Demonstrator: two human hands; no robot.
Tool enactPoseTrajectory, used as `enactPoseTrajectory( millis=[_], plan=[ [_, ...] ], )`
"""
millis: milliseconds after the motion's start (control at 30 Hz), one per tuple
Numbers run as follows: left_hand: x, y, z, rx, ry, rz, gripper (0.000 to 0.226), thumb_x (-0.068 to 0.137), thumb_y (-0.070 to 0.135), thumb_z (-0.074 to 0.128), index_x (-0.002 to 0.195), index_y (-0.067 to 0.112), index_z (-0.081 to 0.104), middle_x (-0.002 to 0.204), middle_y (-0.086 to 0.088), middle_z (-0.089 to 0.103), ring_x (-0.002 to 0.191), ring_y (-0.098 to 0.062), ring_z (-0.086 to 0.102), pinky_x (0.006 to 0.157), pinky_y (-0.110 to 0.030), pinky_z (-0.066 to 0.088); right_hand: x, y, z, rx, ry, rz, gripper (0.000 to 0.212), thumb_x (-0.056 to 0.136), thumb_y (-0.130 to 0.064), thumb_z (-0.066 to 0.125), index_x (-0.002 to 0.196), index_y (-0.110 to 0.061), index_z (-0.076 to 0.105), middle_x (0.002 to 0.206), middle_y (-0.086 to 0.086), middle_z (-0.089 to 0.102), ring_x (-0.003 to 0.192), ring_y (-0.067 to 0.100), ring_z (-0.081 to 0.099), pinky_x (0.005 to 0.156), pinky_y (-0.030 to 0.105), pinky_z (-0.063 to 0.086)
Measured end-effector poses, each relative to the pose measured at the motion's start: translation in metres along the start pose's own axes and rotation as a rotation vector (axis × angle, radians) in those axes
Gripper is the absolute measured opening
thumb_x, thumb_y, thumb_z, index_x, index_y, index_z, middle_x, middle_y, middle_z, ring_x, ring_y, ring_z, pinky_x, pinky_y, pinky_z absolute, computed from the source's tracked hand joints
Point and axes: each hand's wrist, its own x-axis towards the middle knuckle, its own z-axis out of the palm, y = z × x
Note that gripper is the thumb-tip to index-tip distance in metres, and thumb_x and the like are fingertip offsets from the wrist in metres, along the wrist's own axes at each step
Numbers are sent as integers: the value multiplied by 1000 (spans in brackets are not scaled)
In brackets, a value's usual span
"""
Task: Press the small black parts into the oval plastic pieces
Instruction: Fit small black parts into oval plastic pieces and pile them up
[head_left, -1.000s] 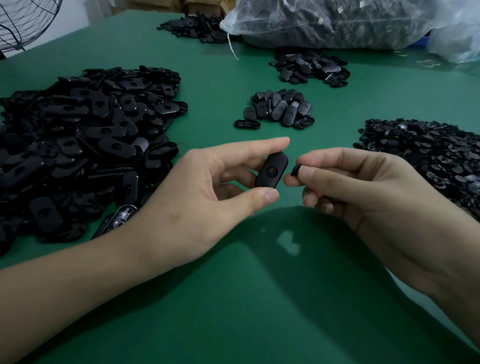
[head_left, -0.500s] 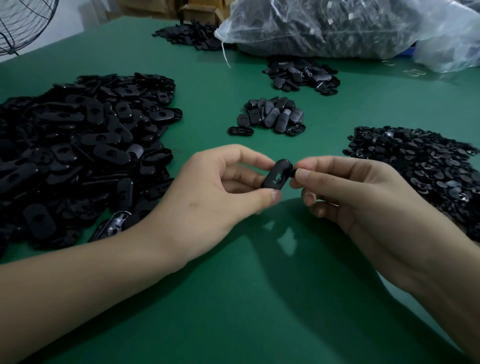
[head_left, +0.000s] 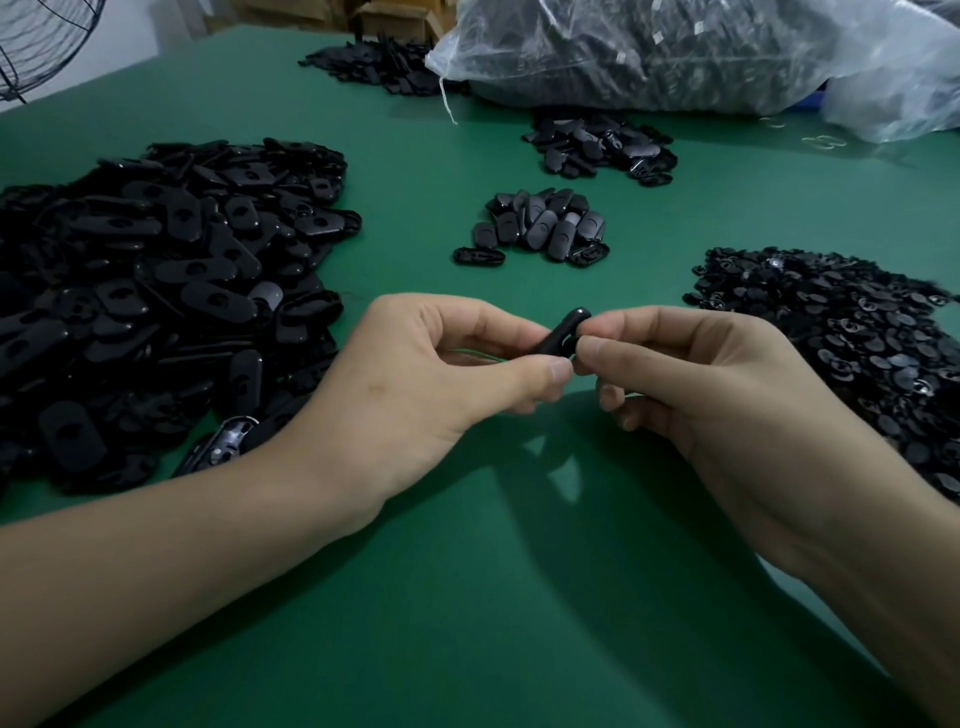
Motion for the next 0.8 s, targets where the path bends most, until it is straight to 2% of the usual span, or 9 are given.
enactPoseTrajectory(
  millis=[200, 333, 400, 467, 533, 667, 800],
  plan=[
    [-1, 1, -1, -55, -24, -20, 10, 79, 5, 82, 86, 12, 82, 82, -6, 80, 76, -12, 77, 69, -17, 58, 0, 2, 0, -40, 12, -44, 8, 78, -17, 79, 84, -13, 78, 66, 0, 67, 60, 10, 58, 55, 19, 47],
    [-1, 0, -1, -81, -31, -50, 9, 81, 7, 80, 89, 9, 81, 84, -8, 80, 81, -16, 78, 70, -18, 59, -1, 4, 2, -200, 68, -213, 2, 84, -16, 79, 83, -16, 77, 67, -3, 70, 59, 8, 59, 57, 18, 47],
    [0, 0, -1, -96, -44, -62, 11, 81, 8, 79, 91, 9, 81, 85, -9, 80, 82, -17, 78, 70, -19, 59, -2, 3, 3, -336, 108, -314, 5, 85, -17, 78, 82, -20, 76, 72, -5, 72, 62, 9, 63, 60, 24, 51],
    [0, 0, -2, -114, -56, -68, 13, 78, 12, 79, 91, 10, 81, 86, -8, 80, 83, -16, 78, 68, -18, 58, -4, 2, 5, -431, 145, -385, 9, 87, -18, 78, 82, -24, 75, 75, -5, 73, 65, 12, 67, 62, 38, 56],
    [1, 1, -3, -135, -67, -69, 18, 75, 16, 79, 92, 11, 82, 88, -7, 80, 83, -15, 78, 68, -18, 58, -6, 1, 7, -487, 170, -434, 10, 87, -18, 77, 82, -27, 74, 77, -5, 73, 68, 14, 68, 64, 45, 56],
    [1, 2, -4, -180, -73, -66, 22, 74, 18, 77, 95, 10, 81, 90, -7, 80, 85, -15, 78, 68, -17, 57, -6, 1, 9, -441, 192, -416, 10, 88, -19, 76, 83, -27, 73, 76, -8, 73, 69, 12, 68, 67, 44, 57],
    [1, 2, -3, -177, -68, -64, 24, 75, 20, 78, 97, 10, 81, 91, -6, 80, 86, -15, 78, 68, -17, 57, -5, 2, 10, -335, 173, -348, 8, 88, -18, 77, 83, -24, 75, 76, -7, 74, 70, 10, 68, 70, 37, 57]
  ],
)
